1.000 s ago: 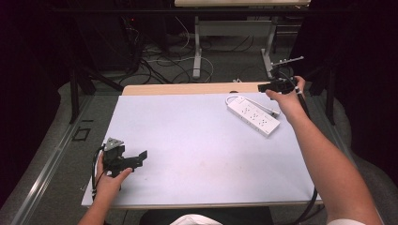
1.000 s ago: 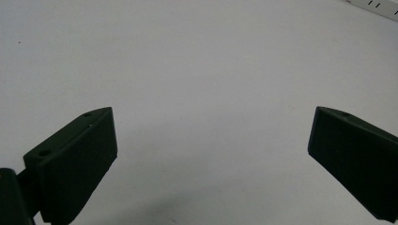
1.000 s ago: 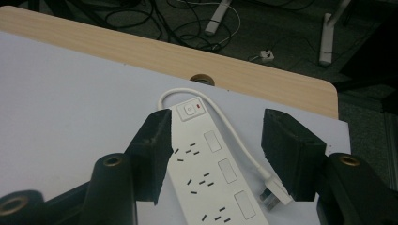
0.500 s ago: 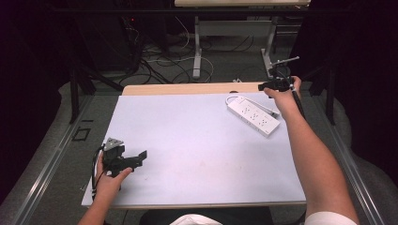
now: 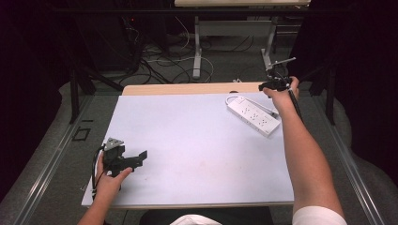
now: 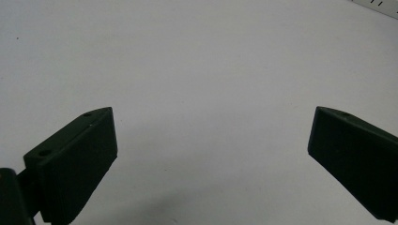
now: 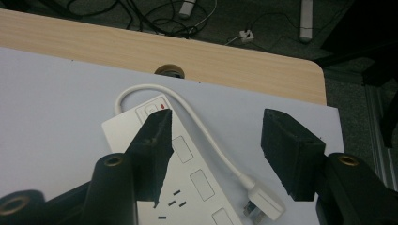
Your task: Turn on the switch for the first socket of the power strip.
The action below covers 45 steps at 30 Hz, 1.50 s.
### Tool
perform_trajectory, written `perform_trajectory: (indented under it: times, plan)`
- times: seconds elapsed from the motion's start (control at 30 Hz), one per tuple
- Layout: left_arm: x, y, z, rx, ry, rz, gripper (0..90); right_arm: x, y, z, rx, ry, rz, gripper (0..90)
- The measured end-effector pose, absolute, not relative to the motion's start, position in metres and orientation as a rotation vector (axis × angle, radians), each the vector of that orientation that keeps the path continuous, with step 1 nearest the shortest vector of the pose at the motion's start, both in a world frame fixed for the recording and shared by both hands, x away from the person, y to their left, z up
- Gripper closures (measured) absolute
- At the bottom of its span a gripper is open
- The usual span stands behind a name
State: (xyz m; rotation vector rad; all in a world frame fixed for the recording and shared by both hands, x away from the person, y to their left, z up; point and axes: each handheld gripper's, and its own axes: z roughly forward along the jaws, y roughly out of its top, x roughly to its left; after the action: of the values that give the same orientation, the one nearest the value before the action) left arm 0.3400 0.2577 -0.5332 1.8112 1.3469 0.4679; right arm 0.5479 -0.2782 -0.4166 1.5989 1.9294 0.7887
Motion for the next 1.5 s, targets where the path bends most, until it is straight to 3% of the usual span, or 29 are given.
perform_trajectory:
  times: [1.5]
  plan:
    - [0.343, 0.257, -0.534, 1.817, 1.349, 0.447, 2.4, 0.583, -0.242, -0.476, 1.644, 1.995, 0.803, 56.1]
